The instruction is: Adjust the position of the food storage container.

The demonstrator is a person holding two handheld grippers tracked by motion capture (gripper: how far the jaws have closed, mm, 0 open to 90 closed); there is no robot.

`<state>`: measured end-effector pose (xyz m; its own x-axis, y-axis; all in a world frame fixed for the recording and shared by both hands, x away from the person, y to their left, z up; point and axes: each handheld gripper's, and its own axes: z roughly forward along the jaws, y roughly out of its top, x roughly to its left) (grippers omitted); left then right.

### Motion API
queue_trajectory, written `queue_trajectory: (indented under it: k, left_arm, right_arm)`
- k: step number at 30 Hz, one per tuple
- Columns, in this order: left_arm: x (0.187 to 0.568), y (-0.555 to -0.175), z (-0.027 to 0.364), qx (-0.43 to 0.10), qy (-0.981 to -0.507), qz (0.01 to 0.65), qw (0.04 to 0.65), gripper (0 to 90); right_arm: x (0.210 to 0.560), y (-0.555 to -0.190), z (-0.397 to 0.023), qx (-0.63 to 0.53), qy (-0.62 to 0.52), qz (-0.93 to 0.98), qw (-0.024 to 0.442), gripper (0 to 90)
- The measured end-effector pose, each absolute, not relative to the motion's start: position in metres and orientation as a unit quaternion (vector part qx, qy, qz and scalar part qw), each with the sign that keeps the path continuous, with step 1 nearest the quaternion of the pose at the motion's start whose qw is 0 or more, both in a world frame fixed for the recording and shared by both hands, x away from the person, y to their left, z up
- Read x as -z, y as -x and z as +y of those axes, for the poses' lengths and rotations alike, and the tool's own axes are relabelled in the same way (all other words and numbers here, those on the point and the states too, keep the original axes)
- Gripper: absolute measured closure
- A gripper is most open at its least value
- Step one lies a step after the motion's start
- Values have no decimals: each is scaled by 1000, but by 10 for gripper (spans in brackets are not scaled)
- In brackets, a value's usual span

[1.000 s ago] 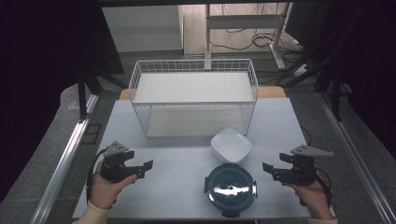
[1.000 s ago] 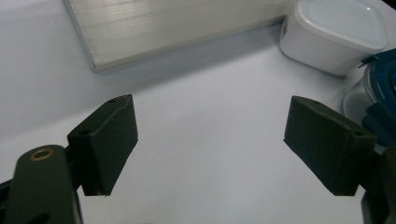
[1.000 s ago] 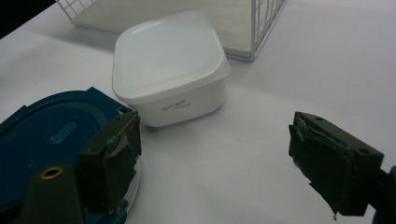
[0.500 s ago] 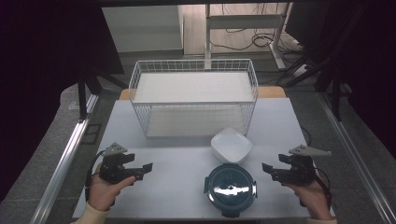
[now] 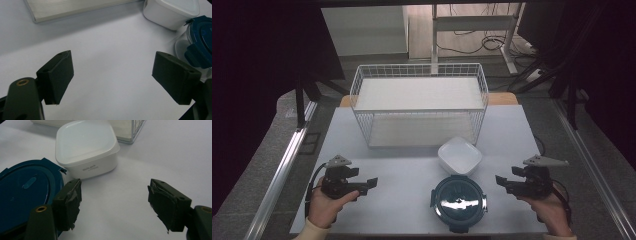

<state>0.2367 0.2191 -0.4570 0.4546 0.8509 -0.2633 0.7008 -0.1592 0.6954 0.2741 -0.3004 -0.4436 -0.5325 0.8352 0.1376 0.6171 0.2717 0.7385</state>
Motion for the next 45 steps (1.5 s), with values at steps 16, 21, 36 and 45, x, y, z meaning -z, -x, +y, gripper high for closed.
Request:
queue_trajectory:
  k: [16, 21, 36, 45]
  left_arm:
    - [461, -240, 219, -109, -755, 519, 385, 185]
    - [463, -240, 215, -111, -761, 523, 368, 179]
    - [466, -241, 211, -106, -766, 519, 363, 178]
    - [467, -241, 208, -105, -772, 514, 358, 180]
  right_arm:
    - [445, -263, -306, -357, -464, 801, 125, 321]
    - [449, -255, -305, -337, -466, 811, 112, 395]
    - [466, -246, -287, -277, -427, 860, 44, 774]
    - [472, -247, -274, -257, -406, 876, 34, 890]
